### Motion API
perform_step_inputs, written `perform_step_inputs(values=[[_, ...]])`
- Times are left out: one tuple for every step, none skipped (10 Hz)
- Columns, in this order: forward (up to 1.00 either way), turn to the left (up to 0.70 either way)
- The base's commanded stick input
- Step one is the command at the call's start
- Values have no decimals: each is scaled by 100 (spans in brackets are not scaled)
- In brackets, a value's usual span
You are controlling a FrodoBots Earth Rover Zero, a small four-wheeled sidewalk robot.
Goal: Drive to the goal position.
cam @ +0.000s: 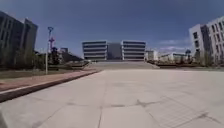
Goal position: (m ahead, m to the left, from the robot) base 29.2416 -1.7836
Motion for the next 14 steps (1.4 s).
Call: perform_step_inputs(values=[[70, -5], [70, -5], [70, -5], [70, -5], [70, -5], [70, -5], [70, -5], [70, -5], [70, -5], [70, -5], [70, -5], [70, -5], [70, -5], [70, -5]])
